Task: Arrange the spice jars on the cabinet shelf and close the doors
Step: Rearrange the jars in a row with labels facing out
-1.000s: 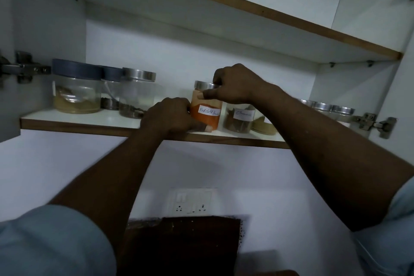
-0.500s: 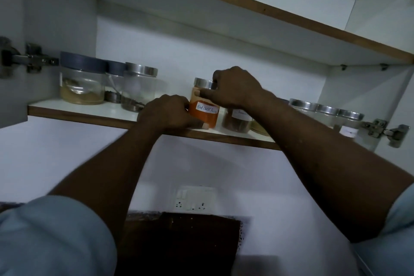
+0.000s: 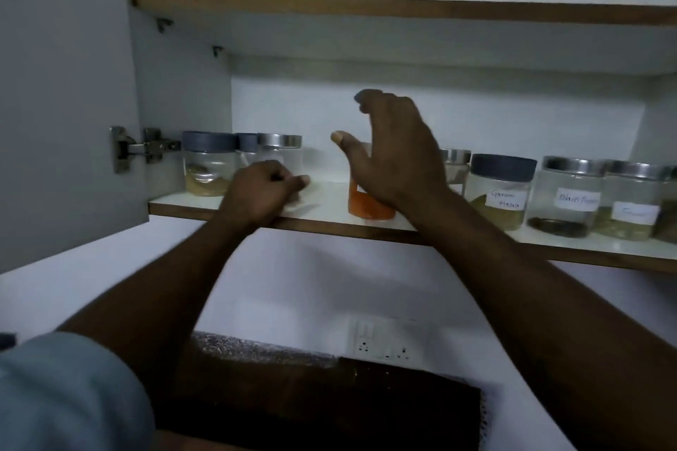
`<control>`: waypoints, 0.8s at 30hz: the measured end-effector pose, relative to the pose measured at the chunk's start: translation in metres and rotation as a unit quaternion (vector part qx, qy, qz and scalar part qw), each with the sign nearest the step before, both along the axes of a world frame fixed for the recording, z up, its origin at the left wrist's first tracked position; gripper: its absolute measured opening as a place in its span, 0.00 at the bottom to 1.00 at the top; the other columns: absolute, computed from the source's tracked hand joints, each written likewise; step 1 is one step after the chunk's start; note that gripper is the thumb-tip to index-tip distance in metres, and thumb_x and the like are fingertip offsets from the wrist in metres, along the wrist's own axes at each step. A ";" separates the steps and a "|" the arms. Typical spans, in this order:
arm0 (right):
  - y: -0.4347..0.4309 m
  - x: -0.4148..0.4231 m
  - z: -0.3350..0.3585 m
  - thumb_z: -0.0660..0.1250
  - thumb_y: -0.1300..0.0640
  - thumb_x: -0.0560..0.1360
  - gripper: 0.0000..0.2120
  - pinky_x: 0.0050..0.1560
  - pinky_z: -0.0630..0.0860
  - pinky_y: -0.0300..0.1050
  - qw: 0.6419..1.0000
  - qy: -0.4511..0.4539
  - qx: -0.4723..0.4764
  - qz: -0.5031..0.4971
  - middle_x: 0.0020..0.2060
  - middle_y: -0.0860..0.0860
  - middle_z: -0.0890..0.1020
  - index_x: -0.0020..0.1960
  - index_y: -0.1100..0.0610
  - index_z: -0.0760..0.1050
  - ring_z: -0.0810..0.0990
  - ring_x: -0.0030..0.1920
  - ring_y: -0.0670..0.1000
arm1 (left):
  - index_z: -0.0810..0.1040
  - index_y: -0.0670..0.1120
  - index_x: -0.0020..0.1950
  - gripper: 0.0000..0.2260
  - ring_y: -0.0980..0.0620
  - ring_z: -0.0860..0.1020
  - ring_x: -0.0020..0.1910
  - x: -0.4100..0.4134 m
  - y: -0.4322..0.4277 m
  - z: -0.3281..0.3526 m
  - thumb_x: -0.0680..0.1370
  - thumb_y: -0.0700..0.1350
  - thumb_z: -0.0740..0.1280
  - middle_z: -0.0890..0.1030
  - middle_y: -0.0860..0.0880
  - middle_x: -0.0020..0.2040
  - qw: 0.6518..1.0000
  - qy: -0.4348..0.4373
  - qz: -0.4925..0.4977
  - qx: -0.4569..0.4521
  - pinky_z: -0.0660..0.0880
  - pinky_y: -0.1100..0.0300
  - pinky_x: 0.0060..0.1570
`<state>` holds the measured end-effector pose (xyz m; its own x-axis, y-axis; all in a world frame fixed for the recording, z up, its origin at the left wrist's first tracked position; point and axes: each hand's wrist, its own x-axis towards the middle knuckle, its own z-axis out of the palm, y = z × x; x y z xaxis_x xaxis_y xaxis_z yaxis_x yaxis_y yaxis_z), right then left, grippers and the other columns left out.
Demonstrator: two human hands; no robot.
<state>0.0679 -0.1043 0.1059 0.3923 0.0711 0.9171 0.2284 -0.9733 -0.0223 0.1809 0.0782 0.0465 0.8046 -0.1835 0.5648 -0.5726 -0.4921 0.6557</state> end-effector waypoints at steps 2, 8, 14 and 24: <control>0.021 0.003 -0.007 0.70 0.48 0.77 0.25 0.62 0.72 0.49 0.999 0.007 -0.018 0.050 0.63 0.55 0.79 0.70 0.59 0.73 0.74 0.65 0.55 | 0.81 0.47 0.42 0.13 0.47 0.82 0.42 0.011 0.027 0.001 0.74 0.57 0.71 0.85 0.47 0.41 0.998 0.014 0.053 -0.004 0.79 0.49 0.48; 0.085 0.048 -0.037 0.71 0.56 0.75 0.27 0.62 0.72 0.49 0.988 0.133 0.014 0.075 0.68 0.55 0.75 0.72 0.57 0.70 0.74 0.66 0.57 | 0.80 0.42 0.41 0.13 0.45 0.84 0.39 0.026 0.047 0.010 0.71 0.52 0.73 0.84 0.45 0.37 0.997 0.058 0.043 0.001 0.79 0.49 0.47; 0.095 0.105 -0.045 0.75 0.46 0.72 0.37 0.55 0.70 0.42 0.946 0.190 0.258 0.043 0.69 0.56 0.74 0.74 0.57 0.64 0.75 0.65 0.56 | 0.81 0.41 0.52 0.24 0.44 0.82 0.48 0.044 0.049 0.012 0.68 0.59 0.77 0.84 0.43 0.46 0.995 0.056 0.027 0.074 0.77 0.52 0.46; 0.090 0.117 -0.050 0.74 0.47 0.72 0.34 0.49 0.73 0.43 0.922 0.239 0.304 0.032 0.63 0.56 0.80 0.73 0.55 0.65 0.78 0.54 0.53 | 0.70 0.42 0.70 0.35 0.40 0.78 0.60 0.076 0.035 0.012 0.72 0.62 0.74 0.78 0.40 0.64 0.989 0.046 -0.013 0.138 0.76 0.46 0.60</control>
<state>0.1854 -0.0144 0.0562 0.7743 -0.3619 0.5192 0.1075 -0.7332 -0.6715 0.2574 0.1135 0.0588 0.8427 -0.3428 0.4152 -0.5324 -0.6457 0.5474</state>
